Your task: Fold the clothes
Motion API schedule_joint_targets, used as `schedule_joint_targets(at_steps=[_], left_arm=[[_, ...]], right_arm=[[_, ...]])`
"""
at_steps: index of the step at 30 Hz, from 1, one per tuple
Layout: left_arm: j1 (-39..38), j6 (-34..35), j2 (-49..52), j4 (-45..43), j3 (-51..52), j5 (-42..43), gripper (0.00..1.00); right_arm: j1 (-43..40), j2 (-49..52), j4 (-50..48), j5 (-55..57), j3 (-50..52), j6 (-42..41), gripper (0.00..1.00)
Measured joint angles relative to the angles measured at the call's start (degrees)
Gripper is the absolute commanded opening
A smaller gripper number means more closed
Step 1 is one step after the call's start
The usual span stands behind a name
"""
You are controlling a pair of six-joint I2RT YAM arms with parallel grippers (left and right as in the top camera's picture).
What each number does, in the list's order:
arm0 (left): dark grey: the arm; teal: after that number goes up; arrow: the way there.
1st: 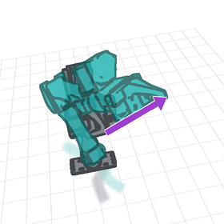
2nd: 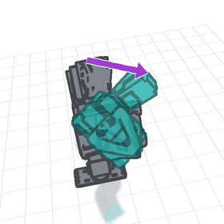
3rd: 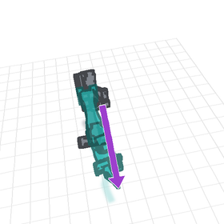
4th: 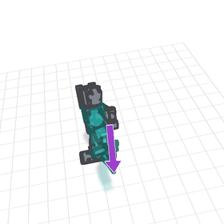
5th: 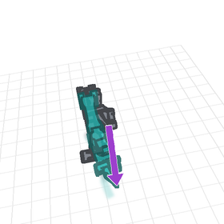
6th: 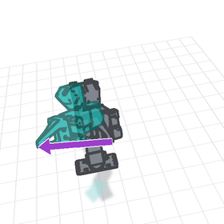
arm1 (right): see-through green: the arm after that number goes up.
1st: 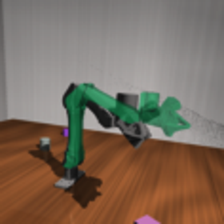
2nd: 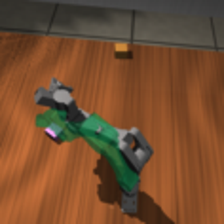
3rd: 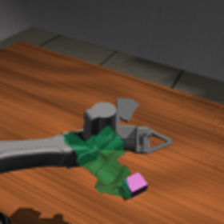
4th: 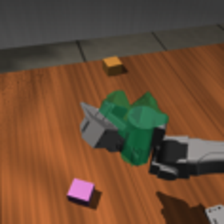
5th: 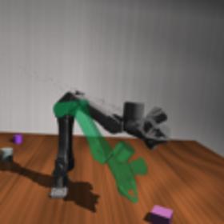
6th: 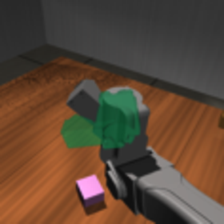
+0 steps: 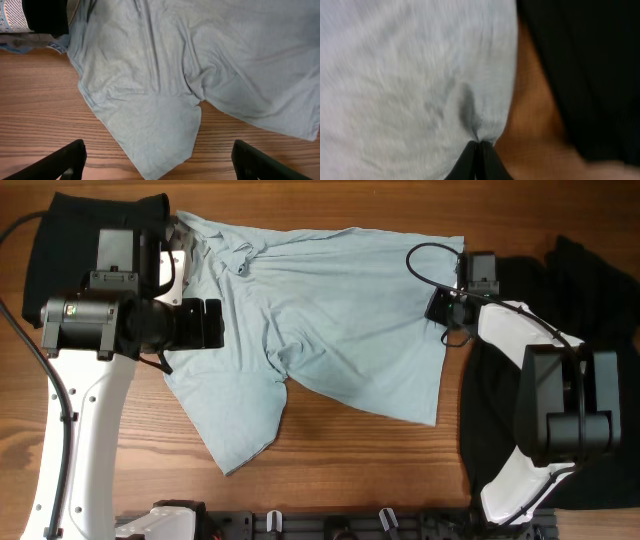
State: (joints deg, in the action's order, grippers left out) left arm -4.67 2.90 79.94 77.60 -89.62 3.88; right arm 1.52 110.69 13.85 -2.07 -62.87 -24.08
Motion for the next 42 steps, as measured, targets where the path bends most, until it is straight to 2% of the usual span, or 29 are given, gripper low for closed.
schedule_joint_targets(at_steps=[3,4,5,6,7,9,13,16,19,22,24,26,27,29,30,31,32,33,34,35,36,37,42], left_arm=[[0.00,0.00,0.00,0.07,0.00,0.00,0.96],[0.00,0.00,0.00,0.37,0.00,0.00,0.96],[0.00,0.22,0.00,0.83,-0.02,0.00,0.96],[0.00,0.55,0.00,1.29,-0.02,0.00,0.96],[0.00,1.14,0.00,2.08,-0.02,0.00,0.96],[0.00,2.47,0.00,3.02,0.00,-0.04,0.96],[0.00,6.56,0.00,4.90,0.13,-2.32,0.95],[0.00,11.65,0.02,6.78,1.66,-6.45,0.95],[0.02,15.47,-0.02,6.43,4.61,-8.13,0.93],[1.18,19.17,-0.13,2.27,12.35,-8.72,0.85],[3.06,20.83,0.04,-0.44,17.07,-8.79,0.79],[6.29,22.03,0.02,-5.66,22.86,-8.76,0.76],[8.50,22.51,0.02,-9.55,26.27,-8.57,0.75],[12.55,22.71,0.13,-16.09,32.87,-7.32,0.70],[13.62,22.51,0.13,-18.78,35.17,-6.14,0.69],[14.14,22.40,0.20,-20.68,36.85,-4.98,0.68],[14.19,22.16,0.20,-23.21,38.51,-4.24,0.68],[14.19,21.99,0.20,-25.27,40.13,-3.52,0.71],[14.16,21.81,0.20,-27.43,41.75,-2.89,0.73],[14.16,21.68,0.20,-29.51,43.25,-2.45,0.74],[14.19,21.62,0.35,-32.37,45.31,-2.19,0.75],[14.19,21.62,0.63,-34.14,47.06,-2.01,0.74],[14.19,21.62,3.85,-39.23,50.93,-1.60,0.73]], right_arm=[[-3.56,0.96,-4.96,-0.04,-1.88,-1.25,0.04],[-5.03,1.18,-5.42,-0.04,-3.63,-1.55,0.11],[-6.93,1.27,-5.73,-0.26,-5.68,-1.70,0.44],[-8.55,1.27,-5.95,-0.92,-7.82,-1.92,0.73],[-9.94,1.27,-6.29,-1.97,-9.57,-1.53,0.77],[-11.37,1.27,-5.77,-4.50,-11.34,0.57,0.80],[-11.02,-0.98,2.82,-8.31,-11.54,6.01,0.84],[-10.95,-9.25,13.66,-9.11,-11.52,7.54,0.83],[-10.95,-17.66,27.23,-9.55,-12.02,7.30,0.72],[-10.95,-20.15,40.15,-9.77,-12.13,6.36,0.62],[-10.95,-19.78,43.76,-9.88,-9.46,6.16,0.60],[-10.95,-19.54,43.54,-9.90,-5.40,5.70,0.51],[-10.95,-19.15,43.01,-9.92,-3.80,5.44,0.36],[-10.95,-18.43,40.17,-9.68,1.36,3.65,0.28],[-11.02,-18.27,39.17,-9.38,3.19,2.69,0.27],[-11.17,-18.14,38.32,-8.72,4.81,1.20,0.28],[-11.37,-18.03,37.48,-7.91,6.05,0.24,0.51],[-11.82,-17.99,36.68,-6.84,7.43,-1.14,0.66],[-12.44,-17.99,35.58,-5.68,8.83,-2.64,0.64],[-12.98,-17.99,34.77,-5.11,9.73,-3.30,0.53],[-13.84,-17.99,33.22,-4.42,11.08,-3.78,0.33],[-14.49,-17.94,31.80,-3.69,12.44,-4.48,0.27],[-17.57,-17.94,28.85,4.46,15.39,-8.72,0.26]])
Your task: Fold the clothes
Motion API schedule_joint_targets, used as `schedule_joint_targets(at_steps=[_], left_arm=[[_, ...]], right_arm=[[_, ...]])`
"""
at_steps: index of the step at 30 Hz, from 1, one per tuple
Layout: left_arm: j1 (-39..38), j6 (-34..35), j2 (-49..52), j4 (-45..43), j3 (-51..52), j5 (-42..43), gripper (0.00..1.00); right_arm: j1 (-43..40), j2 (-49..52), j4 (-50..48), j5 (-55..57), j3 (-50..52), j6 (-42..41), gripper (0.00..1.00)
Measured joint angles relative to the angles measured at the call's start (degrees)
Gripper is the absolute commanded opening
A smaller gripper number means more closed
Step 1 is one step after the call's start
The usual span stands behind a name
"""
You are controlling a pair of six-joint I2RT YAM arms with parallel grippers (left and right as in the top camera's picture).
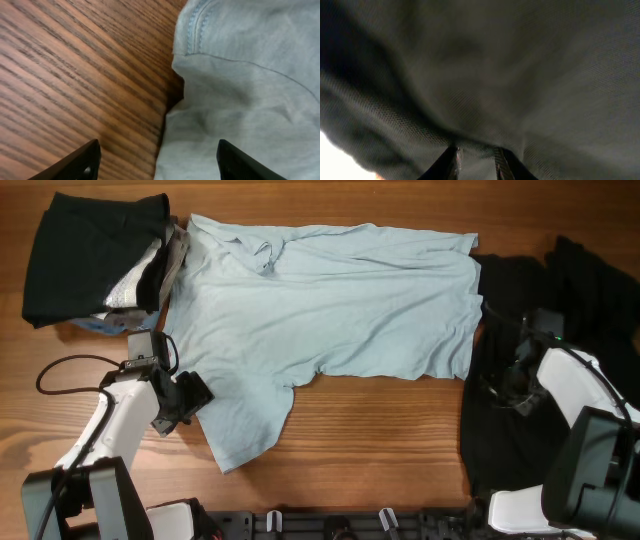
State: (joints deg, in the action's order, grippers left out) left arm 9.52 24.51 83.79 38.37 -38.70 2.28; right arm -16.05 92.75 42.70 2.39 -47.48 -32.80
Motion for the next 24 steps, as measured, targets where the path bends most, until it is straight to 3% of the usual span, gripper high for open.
schedule_joint_targets(at_steps=[2,4,11,13,14,15,17,20,24], left_arm=[[0.00,0.00,0.35,-0.76,0.09,0.00,0.71],[-0.02,-0.11,0.35,-1.18,0.09,-0.35,0.67],[0.00,-0.11,0.37,-1.99,0.09,-3.02,0.54],[0.00,0.04,0.76,-2.16,0.09,-2.60,0.61],[-0.02,0.20,1.20,-2.45,0.09,-2.56,0.86],[-0.02,0.48,1.86,-3.19,-0.26,-2.16,0.88],[-0.02,1.14,2.82,-5.27,-1.07,-0.70,0.69],[0.28,1.33,5.20,-6.73,-2.56,-0.50,0.07],[0.81,1.18,7.13,-6.47,-3.58,0.04,0.04]], right_arm=[[-3.45,0.00,-2.14,2.43,0.11,-0.94,0.46],[-8.55,0.00,-4.11,3.02,0.09,-1.07,0.58],[-11.43,-4.85,2.16,-8.39,-7.15,8.74,0.68],[-11.43,-9.03,3.15,-12.09,-8.33,10.01,0.69],[-11.43,-11.04,3.39,-14.71,-8.61,11.10,0.70],[-11.37,-12.70,3.50,-17.49,-8.79,12.52,0.71],[-10.19,-13.46,3.98,-22.58,-8.92,15.41,0.72],[-7.10,-13.44,4.22,-24.94,-8.92,17.09,0.74],[-3.48,-13.29,4.44,-25.55,-8.92,17.97,0.77]])
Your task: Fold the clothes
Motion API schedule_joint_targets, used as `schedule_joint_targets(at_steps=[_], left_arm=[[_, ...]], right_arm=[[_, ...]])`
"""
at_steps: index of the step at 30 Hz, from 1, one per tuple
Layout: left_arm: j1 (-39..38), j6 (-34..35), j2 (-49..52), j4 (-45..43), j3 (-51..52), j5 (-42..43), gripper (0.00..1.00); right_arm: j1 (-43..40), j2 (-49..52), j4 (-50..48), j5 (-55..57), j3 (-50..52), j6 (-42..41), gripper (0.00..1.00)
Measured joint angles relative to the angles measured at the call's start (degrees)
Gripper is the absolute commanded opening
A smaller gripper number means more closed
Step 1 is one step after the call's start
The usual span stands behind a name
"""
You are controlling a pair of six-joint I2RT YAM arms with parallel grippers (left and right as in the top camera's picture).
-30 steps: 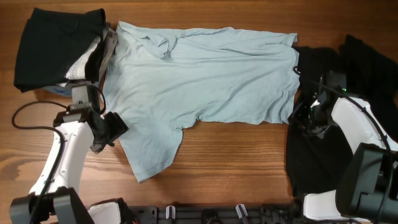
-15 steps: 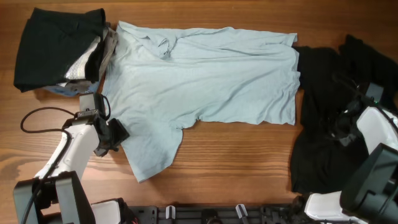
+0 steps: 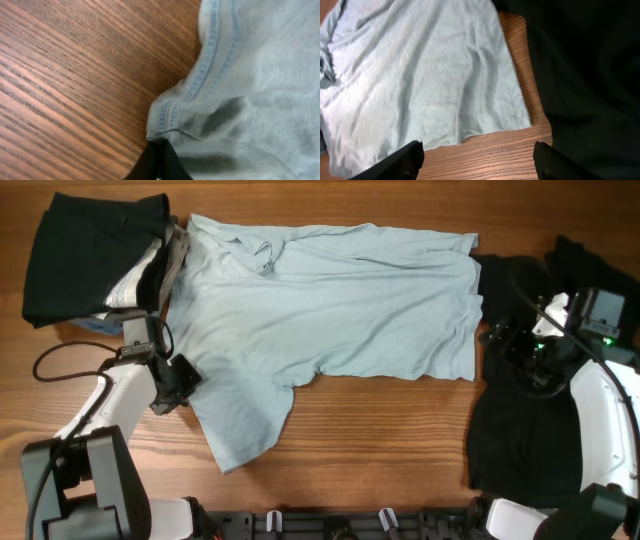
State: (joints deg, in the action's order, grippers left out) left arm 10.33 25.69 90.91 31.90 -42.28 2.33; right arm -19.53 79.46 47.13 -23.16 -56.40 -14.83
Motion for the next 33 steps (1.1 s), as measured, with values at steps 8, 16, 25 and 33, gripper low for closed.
schedule_joint_targets(at_steps=[8,16,25,33], left_arm=[[11.21,1.07,0.74,14.78,-2.49,-0.31,0.04],[14.01,-4.61,0.70,12.57,-3.39,4.07,0.59],[13.92,-14.05,0.70,11.85,-3.43,16.55,0.77],[9.75,-18.75,0.70,8.50,-3.52,20.15,0.81]], right_arm=[[2.14,3.48,-3.61,2.64,8.61,-2.23,0.67],[2.14,7.06,-15.34,2.60,16.72,-3.45,0.38],[2.14,7.06,-20.33,3.30,16.74,-6.03,0.61],[2.14,8.81,-23.78,6.08,17.84,-7.48,0.04]])
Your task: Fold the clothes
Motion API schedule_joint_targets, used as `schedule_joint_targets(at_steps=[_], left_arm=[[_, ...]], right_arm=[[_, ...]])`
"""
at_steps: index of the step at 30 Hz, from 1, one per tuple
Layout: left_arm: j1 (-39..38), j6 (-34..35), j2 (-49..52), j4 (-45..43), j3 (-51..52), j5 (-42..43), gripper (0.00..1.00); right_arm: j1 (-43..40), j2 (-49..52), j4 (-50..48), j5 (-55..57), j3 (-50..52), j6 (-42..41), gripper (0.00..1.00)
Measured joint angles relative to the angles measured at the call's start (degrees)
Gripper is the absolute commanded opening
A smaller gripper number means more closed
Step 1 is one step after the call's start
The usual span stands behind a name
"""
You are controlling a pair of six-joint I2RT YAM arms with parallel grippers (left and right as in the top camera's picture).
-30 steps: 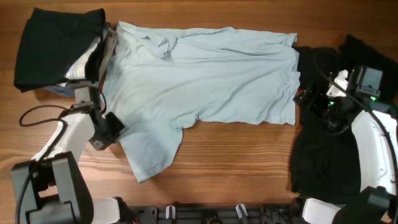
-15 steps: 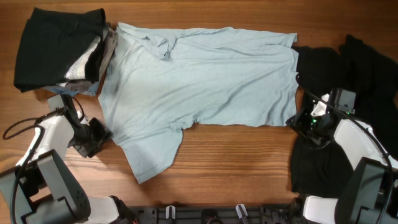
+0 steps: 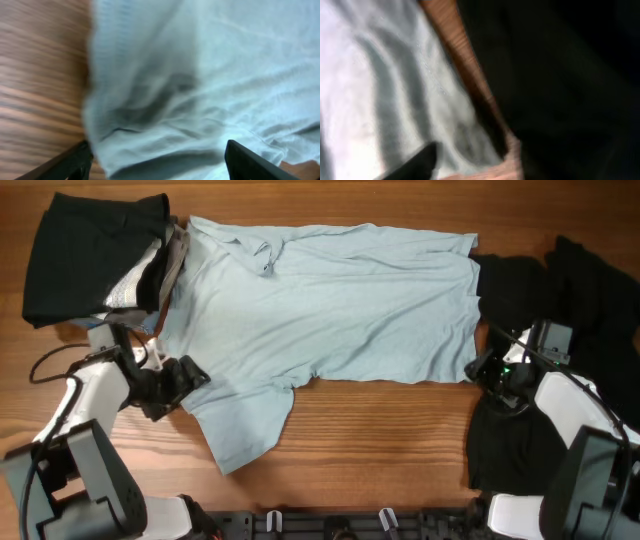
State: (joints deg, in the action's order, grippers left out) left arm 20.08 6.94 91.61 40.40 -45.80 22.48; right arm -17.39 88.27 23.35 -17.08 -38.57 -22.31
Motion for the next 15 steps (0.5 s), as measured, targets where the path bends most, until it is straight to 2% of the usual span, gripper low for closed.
schedule_joint_targets(at_steps=[3,8,11,15], left_arm=[[-2.71,-0.74,0.00,0.00,-0.02,-0.07,0.84],[-3.21,-0.90,0.00,0.79,-0.04,-0.15,0.84],[-3.21,-0.92,0.00,0.70,-0.02,-0.28,0.83],[-3.21,-1.44,0.02,-1.57,0.83,-0.37,0.60]], right_arm=[[0.00,0.94,1.95,1.29,-0.26,-0.20,0.04],[-0.07,1.16,17.18,6.58,-3.89,-1.05,0.04],[-0.07,1.20,18.18,7.96,-5.57,-2.01,0.04],[-0.07,1.20,18.14,8.22,-6.01,-2.14,0.04]])
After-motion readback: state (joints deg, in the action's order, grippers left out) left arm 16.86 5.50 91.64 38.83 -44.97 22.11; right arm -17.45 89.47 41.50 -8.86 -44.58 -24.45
